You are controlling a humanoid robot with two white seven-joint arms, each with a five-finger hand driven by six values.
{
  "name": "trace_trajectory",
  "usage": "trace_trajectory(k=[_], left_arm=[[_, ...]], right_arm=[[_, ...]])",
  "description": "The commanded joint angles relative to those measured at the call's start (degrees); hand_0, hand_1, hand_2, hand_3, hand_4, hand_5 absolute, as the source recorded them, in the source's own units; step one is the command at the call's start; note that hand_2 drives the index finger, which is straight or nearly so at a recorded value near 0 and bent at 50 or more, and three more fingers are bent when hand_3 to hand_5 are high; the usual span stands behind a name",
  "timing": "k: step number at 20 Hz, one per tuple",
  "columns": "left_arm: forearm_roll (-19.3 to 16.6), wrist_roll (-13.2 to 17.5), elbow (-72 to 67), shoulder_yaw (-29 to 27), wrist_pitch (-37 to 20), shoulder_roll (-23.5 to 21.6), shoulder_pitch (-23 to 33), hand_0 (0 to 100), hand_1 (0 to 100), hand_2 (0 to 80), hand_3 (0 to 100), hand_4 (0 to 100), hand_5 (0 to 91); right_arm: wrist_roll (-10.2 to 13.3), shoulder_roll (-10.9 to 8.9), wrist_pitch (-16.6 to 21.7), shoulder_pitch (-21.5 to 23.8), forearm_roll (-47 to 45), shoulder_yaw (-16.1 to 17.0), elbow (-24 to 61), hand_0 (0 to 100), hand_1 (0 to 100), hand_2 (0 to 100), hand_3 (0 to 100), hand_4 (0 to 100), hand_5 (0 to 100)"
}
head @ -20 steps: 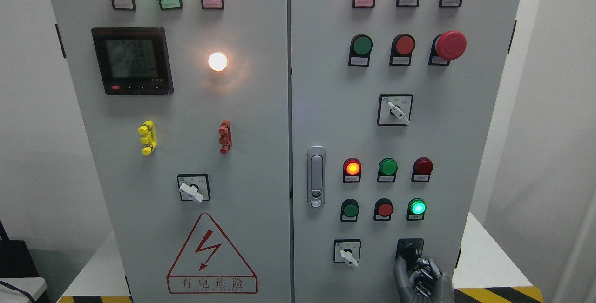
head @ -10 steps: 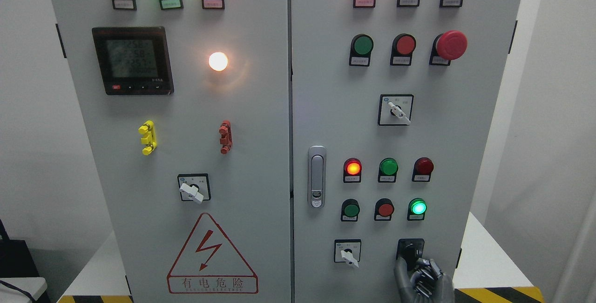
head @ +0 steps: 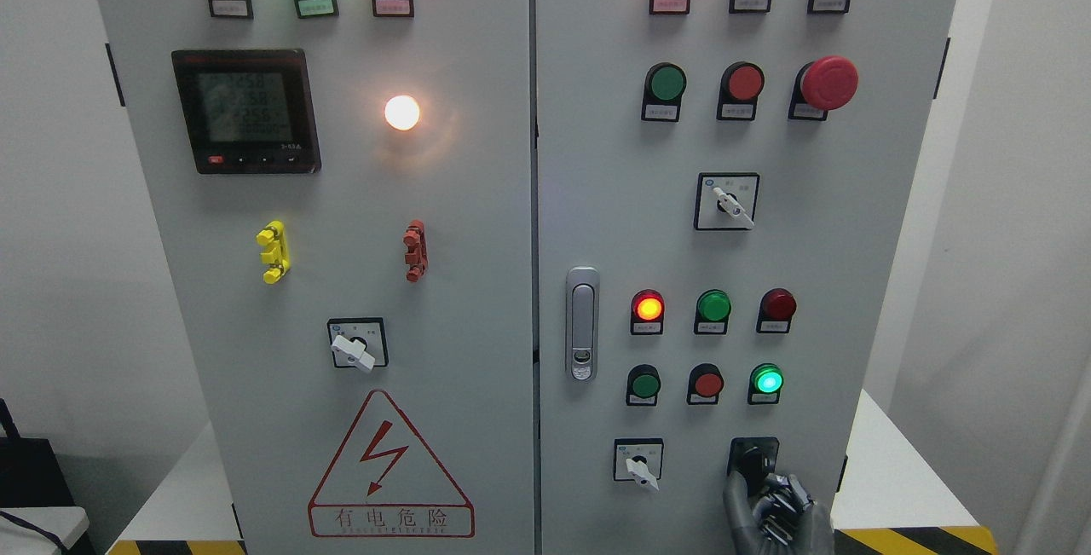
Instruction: Trip black knob to open circuit
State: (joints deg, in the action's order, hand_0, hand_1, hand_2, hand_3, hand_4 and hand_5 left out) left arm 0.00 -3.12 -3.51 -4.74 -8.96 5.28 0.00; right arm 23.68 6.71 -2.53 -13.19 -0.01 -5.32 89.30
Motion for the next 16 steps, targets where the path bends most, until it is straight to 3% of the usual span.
trace_trajectory(k=[1,16], left_arm=[[-1.84,0.04,0.00,0.00,0.00,-0.01,-0.44,12,39,0.0,0,0,0.0],[-1.84,0.04,0.00,0.00,0.00,-0.01,-0.44,12,39,0.0,0,0,0.0]], right_arm=[[0.23,-0.03,-0.02,0.00,1.76,0.13,0.00,62,78,64,94,92,97],[0.23,-0.12,0.15,0.44,3.17,0.57,-0.09,61,78,63,93,92,96]])
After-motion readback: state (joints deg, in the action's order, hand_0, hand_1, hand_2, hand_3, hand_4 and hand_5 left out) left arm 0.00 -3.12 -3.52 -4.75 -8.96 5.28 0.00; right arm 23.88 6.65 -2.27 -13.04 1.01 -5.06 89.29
